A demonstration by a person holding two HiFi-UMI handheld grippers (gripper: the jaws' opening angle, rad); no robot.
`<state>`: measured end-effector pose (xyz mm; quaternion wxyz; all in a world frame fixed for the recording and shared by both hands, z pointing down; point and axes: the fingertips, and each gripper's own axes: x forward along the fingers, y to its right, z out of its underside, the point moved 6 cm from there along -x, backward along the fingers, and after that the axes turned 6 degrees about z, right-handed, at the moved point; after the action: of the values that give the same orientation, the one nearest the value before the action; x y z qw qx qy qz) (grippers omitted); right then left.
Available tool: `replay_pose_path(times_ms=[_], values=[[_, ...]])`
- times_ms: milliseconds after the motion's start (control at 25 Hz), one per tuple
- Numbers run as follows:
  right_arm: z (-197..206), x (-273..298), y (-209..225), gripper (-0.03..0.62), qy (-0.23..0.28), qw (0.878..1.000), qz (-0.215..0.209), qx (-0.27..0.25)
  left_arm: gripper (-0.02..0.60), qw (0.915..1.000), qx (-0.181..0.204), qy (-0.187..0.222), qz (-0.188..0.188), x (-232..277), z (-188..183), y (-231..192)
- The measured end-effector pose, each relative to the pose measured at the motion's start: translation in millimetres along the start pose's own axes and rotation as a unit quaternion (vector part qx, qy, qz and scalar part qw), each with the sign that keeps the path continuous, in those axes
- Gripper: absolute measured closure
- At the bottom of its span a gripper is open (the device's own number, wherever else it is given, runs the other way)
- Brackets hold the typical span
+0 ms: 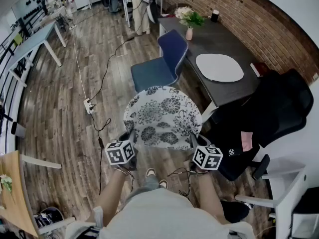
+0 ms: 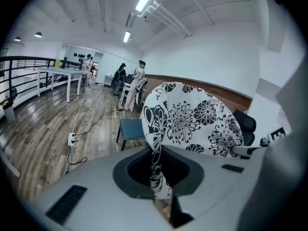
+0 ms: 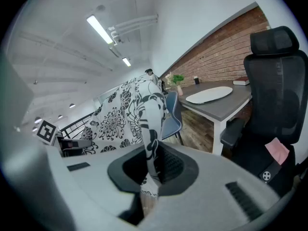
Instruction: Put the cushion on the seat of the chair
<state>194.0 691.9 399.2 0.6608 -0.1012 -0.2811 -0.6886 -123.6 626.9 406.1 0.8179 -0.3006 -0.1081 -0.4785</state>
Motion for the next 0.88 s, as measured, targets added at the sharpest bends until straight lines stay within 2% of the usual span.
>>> replay_pose_path(times_ms=[200, 440, 640, 880], values=[[2, 9, 1, 0.571, -0.002, 1.0, -0.002, 0.0, 0.56, 0.9999, -0.005, -0.002, 0.011, 11, 9, -5], [-6, 29, -11, 0.566, 0.008, 1.0, -0.01, 0.007, 0.56, 0.9998, -0.015, 0.004, 0.01, 19, 2, -26], [-21, 52, -47, 0.566, -0.001, 1.0, -0.005, -0.001, 0.56, 0.9996, -0.022, 0.006, 0.016, 22, -20, -61], [-21, 65, -61, 0.566, -0.01, 1.0, 0.004, 0.007, 0.561, 0.9994, -0.026, -0.005, 0.022, 32, -25, -84]])
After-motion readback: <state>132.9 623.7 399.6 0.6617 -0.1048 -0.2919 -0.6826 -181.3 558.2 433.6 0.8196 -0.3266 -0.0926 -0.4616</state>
